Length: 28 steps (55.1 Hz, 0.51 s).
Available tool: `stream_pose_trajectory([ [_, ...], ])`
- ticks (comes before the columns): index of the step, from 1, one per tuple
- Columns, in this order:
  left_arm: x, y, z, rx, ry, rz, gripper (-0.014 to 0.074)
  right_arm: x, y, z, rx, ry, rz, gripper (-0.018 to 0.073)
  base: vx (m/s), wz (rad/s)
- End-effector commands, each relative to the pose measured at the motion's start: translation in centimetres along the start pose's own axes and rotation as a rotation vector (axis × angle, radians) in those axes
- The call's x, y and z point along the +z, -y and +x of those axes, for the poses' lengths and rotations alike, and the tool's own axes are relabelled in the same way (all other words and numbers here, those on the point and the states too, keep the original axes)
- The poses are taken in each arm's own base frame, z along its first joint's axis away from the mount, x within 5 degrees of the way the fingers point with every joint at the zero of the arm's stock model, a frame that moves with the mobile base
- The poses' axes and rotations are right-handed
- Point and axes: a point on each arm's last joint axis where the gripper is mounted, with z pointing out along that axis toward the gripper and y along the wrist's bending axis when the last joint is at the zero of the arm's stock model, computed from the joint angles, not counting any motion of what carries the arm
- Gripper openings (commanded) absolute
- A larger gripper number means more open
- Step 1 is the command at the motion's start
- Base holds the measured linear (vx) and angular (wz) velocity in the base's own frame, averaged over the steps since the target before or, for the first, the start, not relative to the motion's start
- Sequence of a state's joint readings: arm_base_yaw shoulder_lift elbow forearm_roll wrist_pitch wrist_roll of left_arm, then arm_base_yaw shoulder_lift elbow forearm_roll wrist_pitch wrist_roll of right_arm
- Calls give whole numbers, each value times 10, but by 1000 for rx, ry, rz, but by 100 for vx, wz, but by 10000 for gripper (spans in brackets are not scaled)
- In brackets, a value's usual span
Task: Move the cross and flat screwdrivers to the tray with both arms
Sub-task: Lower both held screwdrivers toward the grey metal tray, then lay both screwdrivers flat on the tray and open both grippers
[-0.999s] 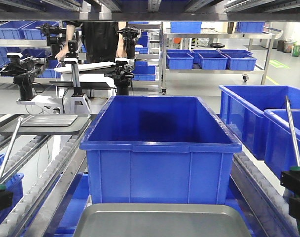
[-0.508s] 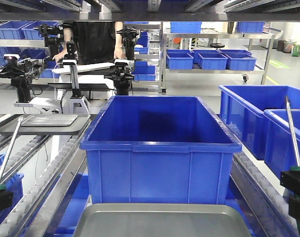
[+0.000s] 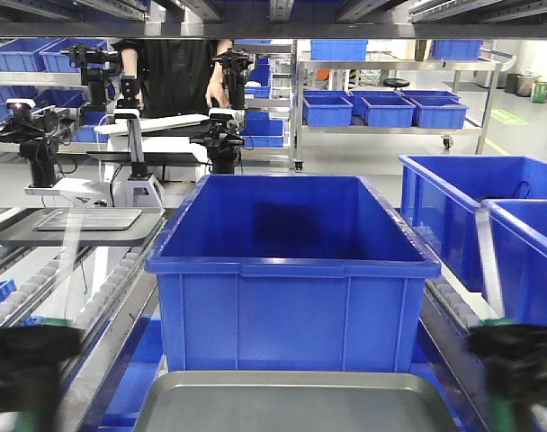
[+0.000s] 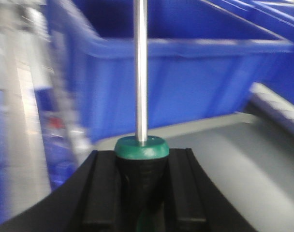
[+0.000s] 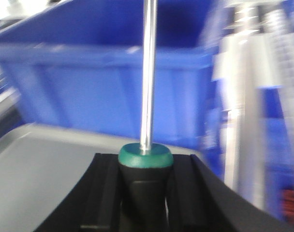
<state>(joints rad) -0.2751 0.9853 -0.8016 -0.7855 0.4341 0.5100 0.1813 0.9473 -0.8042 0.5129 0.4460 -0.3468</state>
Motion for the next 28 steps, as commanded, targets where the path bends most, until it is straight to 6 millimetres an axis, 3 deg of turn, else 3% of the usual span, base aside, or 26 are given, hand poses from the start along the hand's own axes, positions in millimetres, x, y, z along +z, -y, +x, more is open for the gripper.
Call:
stream_pose_trajectory([
  [1, 12, 9, -13, -74, 80, 44, 1, 5, -13, -13, -32, 77, -58, -8, 0, 0],
  [13, 58, 24, 7, -120, -30, 121, 8, 44, -36, -1, 41, 4, -148, -3, 0, 0],
  [21, 82, 26, 21, -155, -106, 138, 44, 66, -36, 11, 49, -83, -147, 15, 0, 0],
  [28, 96, 26, 33, -171, -189, 161, 128, 77, -36, 19, 51, -152, -150, 71, 0, 0],
])
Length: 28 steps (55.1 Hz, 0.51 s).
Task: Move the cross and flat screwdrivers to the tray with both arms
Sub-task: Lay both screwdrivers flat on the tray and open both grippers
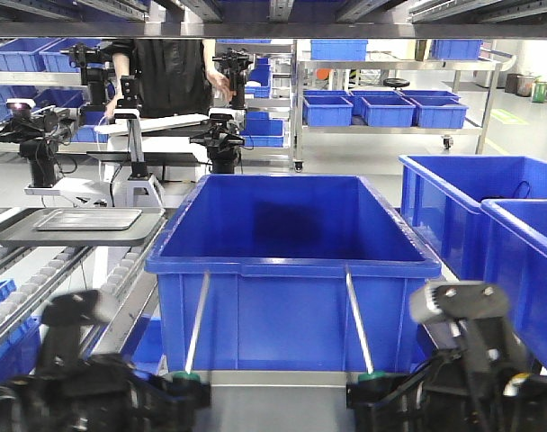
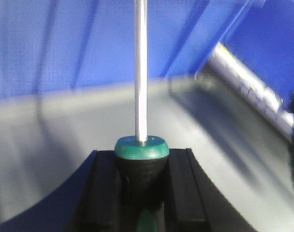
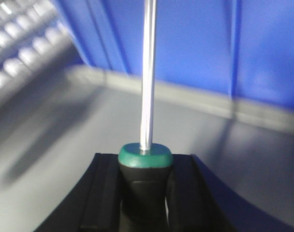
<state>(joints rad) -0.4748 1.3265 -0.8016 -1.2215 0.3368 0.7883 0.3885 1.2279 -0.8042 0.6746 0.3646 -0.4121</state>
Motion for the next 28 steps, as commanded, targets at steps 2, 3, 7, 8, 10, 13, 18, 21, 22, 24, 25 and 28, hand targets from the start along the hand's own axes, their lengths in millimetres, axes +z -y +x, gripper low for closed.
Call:
stream_pose_trajectory([
  [2, 2, 8, -7, -28, 3, 46, 169, -2, -3, -12, 7, 56, -3, 95, 0, 0],
  [3, 4, 7, -6, -29, -6, 50, 184, -2, -3, -11, 7, 47, -5, 105, 0, 0],
  [7, 9, 8, -1, -36, -54, 75, 279, -1, -4, -8, 7, 16, -18, 165, 0, 0],
  [8, 10, 7, 0, -37, -63, 79, 297, -1, -4, -7, 7, 7, -21, 185, 0, 0],
  [10, 10, 8, 2, -39, -76, 90, 340, -1, -4, -6, 7, -1, -25, 223, 0, 0],
  [13, 10, 9, 2, -37, -83, 96, 406, -1, -5, -6, 8, -9, -28, 289, 0, 0],
  [18, 9, 9, 1, -38, -74, 93, 482, -1, -5, -6, 7, -7, -28, 401, 0, 0],
  [21, 9, 8, 0, -37, -63, 81, 515, -1, -5, -6, 7, -2, -26, 465, 0, 0],
  [22, 9, 7, 0, -37, -59, 77, 524, -1, -4, -7, 7, 1, -24, 479, 0, 0],
  [24, 10, 7, -1, -37, -51, 68, 533, -2, -4, -9, 6, 18, -21, 508, 0, 0],
  [25, 9, 7, -2, -36, -45, 65, 536, -3, -5, -10, 3, 27, -20, 522, 0, 0],
  [28, 6, 7, -4, -33, -22, 54, 538, -8, -6, -13, -5, 52, -21, 548, 0, 0],
])
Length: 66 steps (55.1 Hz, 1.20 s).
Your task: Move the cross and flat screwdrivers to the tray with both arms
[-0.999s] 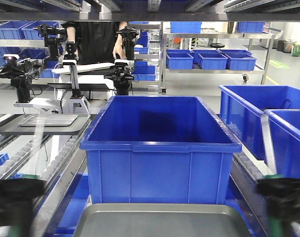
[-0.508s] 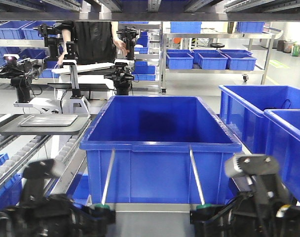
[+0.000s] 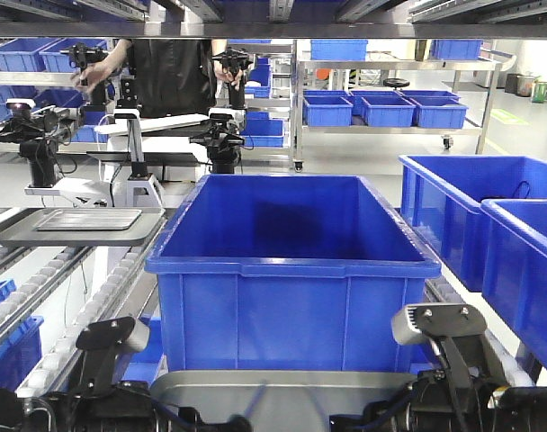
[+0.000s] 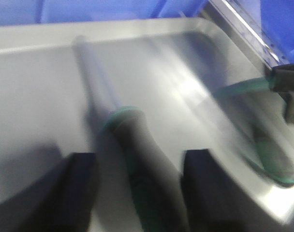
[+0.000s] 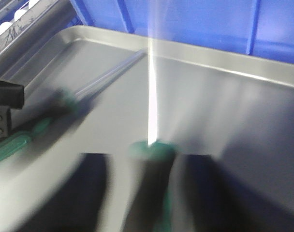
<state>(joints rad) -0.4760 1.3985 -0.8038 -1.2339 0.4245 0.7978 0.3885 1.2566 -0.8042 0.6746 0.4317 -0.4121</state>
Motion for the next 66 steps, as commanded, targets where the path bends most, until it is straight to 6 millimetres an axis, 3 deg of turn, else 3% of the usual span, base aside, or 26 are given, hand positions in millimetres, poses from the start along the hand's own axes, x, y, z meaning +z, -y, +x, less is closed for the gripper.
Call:
stream_pose_trajectory([
  [1, -15, 12, -17, -2, 109, 12, 537, -20, -7, -20, -16, 150, 0, 552, 0, 0],
  [6, -29, 16, -23, 14, 183, -4, 536, -37, -11, -25, -39, 231, 1, 555, 0, 0],
  [15, -78, 28, -40, 54, 434, -64, 536, -69, -19, -31, -97, 365, 2, 554, 0, 0],
  [27, -117, 36, -47, 60, 627, -103, 536, -89, -25, -29, -112, 417, -15, 554, 0, 0],
  [52, -119, 31, -50, 47, 671, -149, 534, -89, -25, -28, -114, 410, -20, 554, 0, 0],
  [57, -122, 32, -50, 145, 678, -181, 526, -89, -25, -28, -114, 410, -20, 554, 0, 0],
  [66, -132, 33, -36, 211, 679, -175, 381, -89, -25, -28, -114, 410, -20, 554, 0, 0],
])
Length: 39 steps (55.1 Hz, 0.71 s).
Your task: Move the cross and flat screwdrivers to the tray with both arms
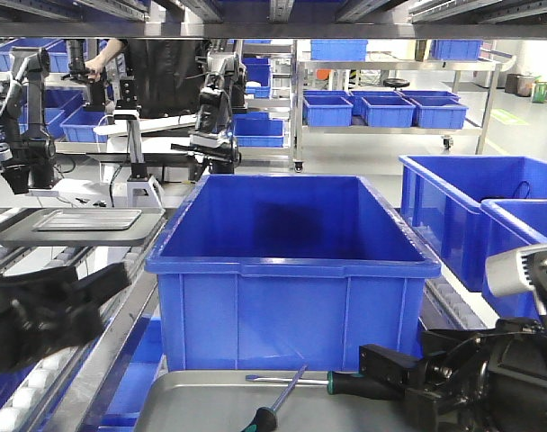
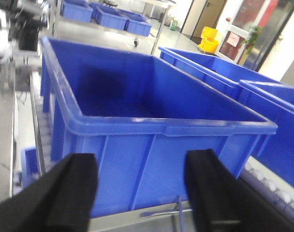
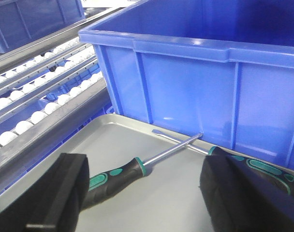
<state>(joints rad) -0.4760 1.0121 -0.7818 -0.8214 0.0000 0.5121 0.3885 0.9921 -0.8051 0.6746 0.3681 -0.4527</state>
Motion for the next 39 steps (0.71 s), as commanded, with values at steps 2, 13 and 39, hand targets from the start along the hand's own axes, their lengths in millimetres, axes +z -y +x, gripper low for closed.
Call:
stream_pose_trajectory([
  [2, -20, 1, -5, 33, 70, 11, 330, -8, -3, -16, -11, 100, 9, 554, 0, 0],
  [13, -72, -23, 32, 92, 107, -59, 10, -8, -3, -16, -11, 100, 9, 554, 0, 0],
  [39, -147, -74, 149, 172, 294, -368, -7, -8, -3, -16, -11, 100, 9, 554, 0, 0],
])
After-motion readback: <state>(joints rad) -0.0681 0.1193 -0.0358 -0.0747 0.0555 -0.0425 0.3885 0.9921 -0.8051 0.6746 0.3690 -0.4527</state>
